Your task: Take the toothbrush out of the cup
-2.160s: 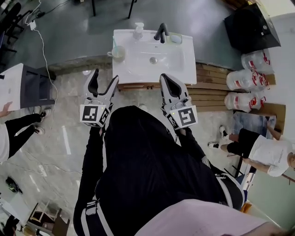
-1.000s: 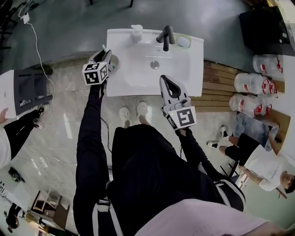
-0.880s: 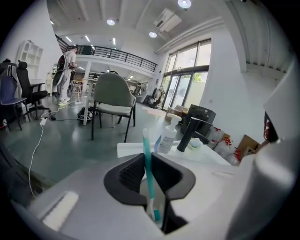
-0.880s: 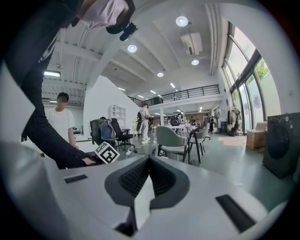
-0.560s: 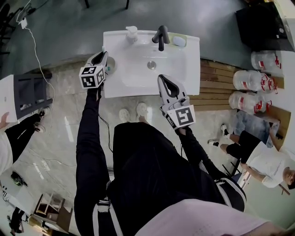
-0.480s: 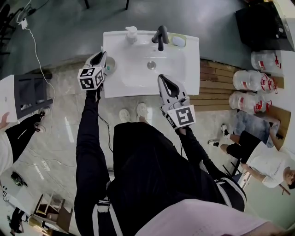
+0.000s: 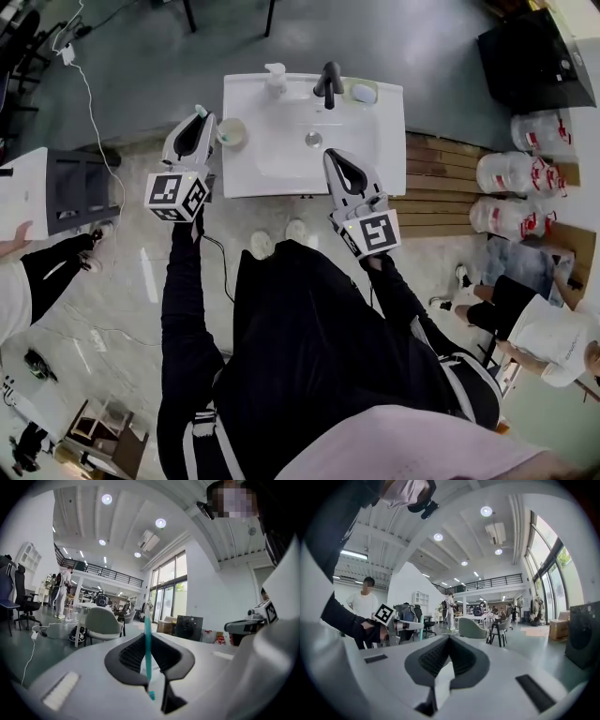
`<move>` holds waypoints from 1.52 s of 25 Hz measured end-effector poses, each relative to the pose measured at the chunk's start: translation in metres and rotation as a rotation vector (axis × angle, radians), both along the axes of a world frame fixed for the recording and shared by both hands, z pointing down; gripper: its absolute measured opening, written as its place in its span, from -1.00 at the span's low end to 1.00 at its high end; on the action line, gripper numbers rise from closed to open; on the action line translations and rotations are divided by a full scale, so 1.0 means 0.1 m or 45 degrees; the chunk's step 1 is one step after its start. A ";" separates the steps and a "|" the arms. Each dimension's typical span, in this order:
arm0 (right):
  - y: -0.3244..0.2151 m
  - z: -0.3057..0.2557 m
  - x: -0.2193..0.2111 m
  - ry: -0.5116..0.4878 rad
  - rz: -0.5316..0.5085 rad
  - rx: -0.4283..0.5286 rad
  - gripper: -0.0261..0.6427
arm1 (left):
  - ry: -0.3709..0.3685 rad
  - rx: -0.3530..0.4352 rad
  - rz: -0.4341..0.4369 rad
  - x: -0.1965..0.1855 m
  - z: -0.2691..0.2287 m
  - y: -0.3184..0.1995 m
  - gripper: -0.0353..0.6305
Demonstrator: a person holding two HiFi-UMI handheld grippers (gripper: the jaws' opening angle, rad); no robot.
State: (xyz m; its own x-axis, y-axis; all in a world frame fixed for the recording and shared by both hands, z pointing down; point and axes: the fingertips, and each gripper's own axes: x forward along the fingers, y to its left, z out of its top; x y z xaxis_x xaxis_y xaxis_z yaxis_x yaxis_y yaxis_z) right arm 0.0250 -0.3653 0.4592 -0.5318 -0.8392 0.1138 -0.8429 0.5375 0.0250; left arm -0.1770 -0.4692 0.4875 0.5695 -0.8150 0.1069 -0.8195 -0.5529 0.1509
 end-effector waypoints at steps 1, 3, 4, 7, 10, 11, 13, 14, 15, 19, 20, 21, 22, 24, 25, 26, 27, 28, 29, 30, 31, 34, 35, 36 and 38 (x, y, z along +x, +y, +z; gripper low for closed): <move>0.02 -0.06 0.00 -0.006 0.000 0.013 -0.92 | 0.012 0.029 -0.004 -0.02 -0.14 0.09 -0.76; 0.06 -0.17 -0.01 -0.019 0.000 0.038 -0.92 | 0.038 0.074 -0.014 -0.05 -0.38 0.28 -0.76; 0.09 -0.22 -0.02 -0.027 0.000 0.048 -0.92 | 0.051 0.091 -0.021 -0.07 -0.48 0.38 -0.76; 0.21 -0.40 -0.03 -0.051 -0.003 0.077 -0.92 | 0.092 0.130 -0.046 -0.13 -0.75 0.70 -0.76; 0.36 -0.57 -0.03 -0.070 -0.009 0.108 -0.92 | 0.095 0.174 -0.034 -0.10 -0.95 1.03 -0.76; 0.41 -0.62 -0.03 -0.075 -0.010 0.116 -0.92 | 0.083 0.189 -0.026 -0.07 -0.99 1.13 -0.76; 0.52 -0.70 -0.01 -0.083 -0.009 0.127 -0.92 | 0.068 0.213 -0.017 -0.04 -1.06 1.33 -0.76; 0.57 -0.73 0.00 -0.085 -0.006 0.131 -0.92 | 0.071 0.221 -0.017 -0.03 -1.09 1.42 -0.76; 0.62 -0.76 0.01 -0.087 -0.003 0.135 -0.92 | 0.079 0.228 -0.021 -0.03 -1.12 1.50 -0.76; 0.78 -0.84 0.07 -0.087 0.016 0.148 -0.92 | 0.100 0.246 -0.050 -0.04 -1.21 1.77 -0.76; 0.82 -0.85 0.08 -0.087 0.019 0.151 -0.92 | 0.098 0.253 -0.056 -0.04 -1.23 1.83 -0.76; 0.85 -0.86 0.08 -0.086 0.022 0.152 -0.92 | 0.094 0.259 -0.059 -0.03 -1.24 1.89 -0.76; 0.88 -0.87 0.09 -0.086 0.026 0.153 -0.92 | 0.088 0.265 -0.060 -0.03 -1.25 1.94 -0.76; 0.93 -0.88 0.09 -0.088 0.034 0.154 -0.92 | 0.077 0.276 -0.058 -0.02 -1.24 2.03 -0.76; 0.96 -0.88 0.09 -0.089 0.038 0.154 -0.92 | 0.074 0.283 -0.058 -0.02 -1.24 2.06 -0.76; 0.98 -0.87 0.08 -0.089 0.039 0.153 -0.92 | 0.072 0.291 -0.057 -0.02 -1.24 2.08 -0.76; 1.00 -0.87 0.08 -0.089 0.040 0.151 -0.92 | 0.068 0.302 -0.055 -0.01 -1.24 2.10 -0.76; 1.01 -0.87 0.07 -0.088 0.041 0.149 -0.92 | 0.063 0.314 -0.051 -0.01 -1.25 2.12 -0.76; 1.02 -0.87 0.06 -0.086 0.042 0.145 -0.92 | 0.058 0.326 -0.046 0.00 -1.25 2.13 -0.76; 1.02 -0.88 0.05 -0.086 0.043 0.141 -0.92 | 0.054 0.338 -0.041 0.01 -1.26 2.14 -0.76; 1.02 -0.88 0.04 -0.086 0.044 0.137 -0.92 | 0.053 0.348 -0.037 0.01 -1.27 2.14 -0.76; 1.02 -0.87 0.05 -0.088 0.045 0.124 -0.92 | 0.061 0.364 -0.037 0.02 -1.28 2.13 -0.76; 1.02 -0.87 0.06 -0.085 0.046 0.123 -0.92 | 0.064 0.367 -0.036 0.02 -1.28 2.13 -0.76; 1.02 -0.87 0.07 -0.073 0.045 0.128 -0.92 | 0.067 0.369 -0.034 0.03 -1.29 2.12 -0.76; 1.01 -0.88 0.08 -0.056 0.043 0.140 -0.92 | 0.068 0.373 -0.031 0.03 -1.30 2.11 -0.76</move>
